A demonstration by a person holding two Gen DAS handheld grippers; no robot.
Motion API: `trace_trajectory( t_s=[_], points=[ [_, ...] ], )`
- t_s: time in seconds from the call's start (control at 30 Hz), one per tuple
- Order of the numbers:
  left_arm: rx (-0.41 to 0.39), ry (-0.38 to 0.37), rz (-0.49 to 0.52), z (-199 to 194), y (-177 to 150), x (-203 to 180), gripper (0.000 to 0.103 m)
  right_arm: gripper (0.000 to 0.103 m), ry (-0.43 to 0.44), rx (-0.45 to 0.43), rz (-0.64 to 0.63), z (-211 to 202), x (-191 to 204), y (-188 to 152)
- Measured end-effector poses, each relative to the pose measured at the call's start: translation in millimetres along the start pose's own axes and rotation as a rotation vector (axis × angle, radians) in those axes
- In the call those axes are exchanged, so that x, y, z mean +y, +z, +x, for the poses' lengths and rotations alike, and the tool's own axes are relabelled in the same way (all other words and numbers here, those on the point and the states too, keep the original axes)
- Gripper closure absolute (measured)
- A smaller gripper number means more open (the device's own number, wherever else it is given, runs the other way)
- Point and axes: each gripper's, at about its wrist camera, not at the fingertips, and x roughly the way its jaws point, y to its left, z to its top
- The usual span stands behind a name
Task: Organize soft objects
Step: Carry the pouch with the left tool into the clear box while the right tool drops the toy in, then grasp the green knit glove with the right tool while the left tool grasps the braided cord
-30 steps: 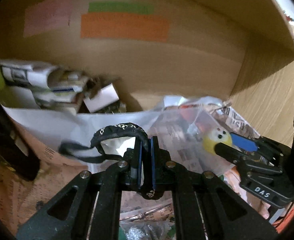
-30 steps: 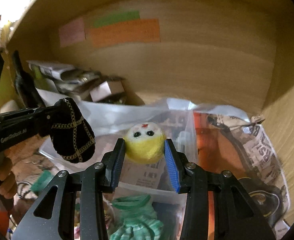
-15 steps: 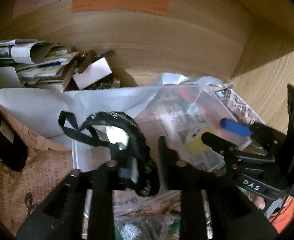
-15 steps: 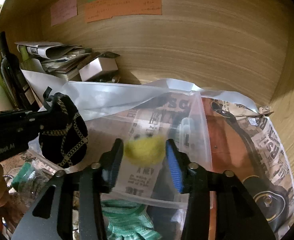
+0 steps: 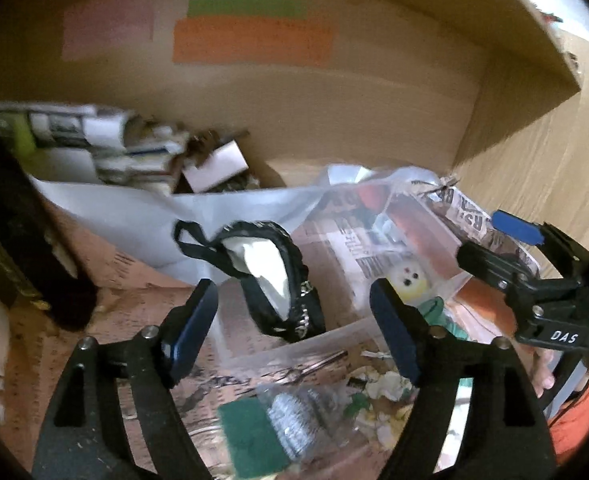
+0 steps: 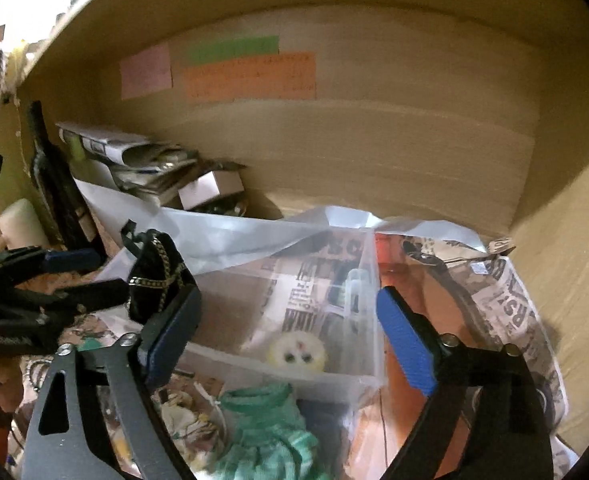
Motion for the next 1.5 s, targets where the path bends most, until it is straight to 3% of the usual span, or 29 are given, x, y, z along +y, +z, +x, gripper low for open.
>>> trace_trajectory(
  t_s=[0.07,0.13,0.4,0.8,0.87,0.93,1.1,1.3,1.37,1.5],
  points=[
    [-0.028,0.022,0.005,-13,-1,1,0.007,0.005,0.005,-0.014,0.007,-8,0,-3],
    [-0.049,0.042,-0.012,-25,-4,6,0.001,0.004,0.006,-0.022,0.006,-16,1,-8],
    [-0.032,0.117,-0.022,-45,-33,26,0.001,0.004,-0.003,-0.015,0.043,-33,-4,-34],
    [0.161,0.182,-0.041,-28,-110,50,0.001,0.005,0.008,0.084,0.081,-31,-7,-76],
    [0.183,0.184,-0.041,-26,-121,51,0.001,0.009,0.011,0.107,0.082,-29,-7,-81],
    [0.204,0.185,-0.039,-25,-128,50,0.001,0.024,0.032,0.148,0.074,-23,-6,-84],
    [0.208,0.190,-0.042,-27,-139,52,0.002,0.034,0.057,0.198,0.068,-13,-3,-89],
    [0.182,0.189,-0.048,-29,-142,55,0.030,0.049,0.086,0.250,0.054,0,1,-94],
    [0.175,0.195,-0.046,-30,-141,56,0.047,0.054,0.087,0.245,0.054,-2,1,-94],
    [0.167,0.195,-0.042,-30,-139,56,0.071,0.070,0.082,0.242,0.071,-2,-1,-95]
  ],
)
